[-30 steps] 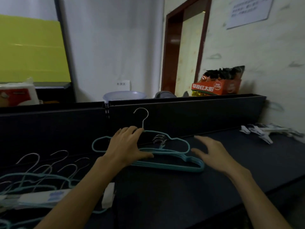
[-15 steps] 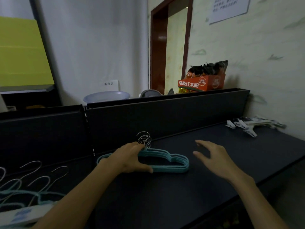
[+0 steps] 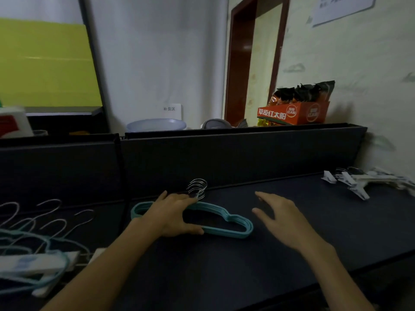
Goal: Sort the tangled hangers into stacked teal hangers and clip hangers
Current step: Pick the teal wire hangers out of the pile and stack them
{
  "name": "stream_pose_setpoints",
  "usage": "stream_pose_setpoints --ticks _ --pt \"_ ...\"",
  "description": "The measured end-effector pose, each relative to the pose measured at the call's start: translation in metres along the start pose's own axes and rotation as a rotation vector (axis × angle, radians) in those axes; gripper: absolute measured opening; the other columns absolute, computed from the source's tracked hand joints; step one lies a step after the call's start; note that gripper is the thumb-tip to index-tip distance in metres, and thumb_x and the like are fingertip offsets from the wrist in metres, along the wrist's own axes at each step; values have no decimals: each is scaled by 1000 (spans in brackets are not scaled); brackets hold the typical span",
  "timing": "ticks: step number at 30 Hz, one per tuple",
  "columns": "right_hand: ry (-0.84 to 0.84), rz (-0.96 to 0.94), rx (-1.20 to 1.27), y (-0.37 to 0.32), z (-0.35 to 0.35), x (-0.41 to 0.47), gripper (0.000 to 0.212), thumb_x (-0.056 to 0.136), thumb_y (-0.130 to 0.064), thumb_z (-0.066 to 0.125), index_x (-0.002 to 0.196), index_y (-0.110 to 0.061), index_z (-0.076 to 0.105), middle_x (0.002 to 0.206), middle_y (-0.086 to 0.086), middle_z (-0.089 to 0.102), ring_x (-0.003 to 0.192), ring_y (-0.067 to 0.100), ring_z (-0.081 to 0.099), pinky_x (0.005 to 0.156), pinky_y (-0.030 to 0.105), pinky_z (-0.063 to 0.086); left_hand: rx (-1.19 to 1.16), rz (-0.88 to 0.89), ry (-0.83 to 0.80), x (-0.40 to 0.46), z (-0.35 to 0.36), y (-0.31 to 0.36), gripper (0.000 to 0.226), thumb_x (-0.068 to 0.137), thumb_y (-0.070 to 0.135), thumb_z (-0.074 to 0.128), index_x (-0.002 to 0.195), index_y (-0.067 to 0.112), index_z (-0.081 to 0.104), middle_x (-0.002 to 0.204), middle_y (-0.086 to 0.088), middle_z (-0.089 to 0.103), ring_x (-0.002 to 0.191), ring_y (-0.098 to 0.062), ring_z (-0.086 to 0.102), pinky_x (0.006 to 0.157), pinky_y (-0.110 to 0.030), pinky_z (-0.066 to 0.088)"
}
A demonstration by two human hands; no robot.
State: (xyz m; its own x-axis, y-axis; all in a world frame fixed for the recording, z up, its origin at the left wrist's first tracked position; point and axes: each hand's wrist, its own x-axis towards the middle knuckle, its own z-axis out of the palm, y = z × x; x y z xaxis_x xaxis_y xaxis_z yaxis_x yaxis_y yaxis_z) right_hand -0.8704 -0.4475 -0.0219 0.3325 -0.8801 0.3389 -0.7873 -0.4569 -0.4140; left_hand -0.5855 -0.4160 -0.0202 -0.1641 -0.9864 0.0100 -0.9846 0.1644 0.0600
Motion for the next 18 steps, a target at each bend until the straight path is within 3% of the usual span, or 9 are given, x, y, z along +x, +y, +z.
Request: stream_pose_setpoints --ticks 10,14,18 --pt "15 -282 -108 -67 17 0 59 92 -54 42 144 -26 33 139 -9 43 125 11 39 102 29 34 2 -225 349 -91 6 14 71 84 66 43 144 35 26 152 10 26 139 -12 23 115 -35 15" --pt "0 -405 -78 -119 30 -17 63 91 -58 41 144 -26 32 140 -8 41 128 11 36 106 31 31 37 -318 434 -155 -3 13 66 86 64 40 144 32 29 148 9 34 135 -15 31 111 -33 20" --pt "-40 -516 -41 -175 48 -50 64 90 -59 41 144 -26 33 139 -7 43 129 14 36 105 32 31 41 -489 465 -239 3 8 62 82 61 42 136 31 44 139 7 48 127 -18 45 103 -36 35"
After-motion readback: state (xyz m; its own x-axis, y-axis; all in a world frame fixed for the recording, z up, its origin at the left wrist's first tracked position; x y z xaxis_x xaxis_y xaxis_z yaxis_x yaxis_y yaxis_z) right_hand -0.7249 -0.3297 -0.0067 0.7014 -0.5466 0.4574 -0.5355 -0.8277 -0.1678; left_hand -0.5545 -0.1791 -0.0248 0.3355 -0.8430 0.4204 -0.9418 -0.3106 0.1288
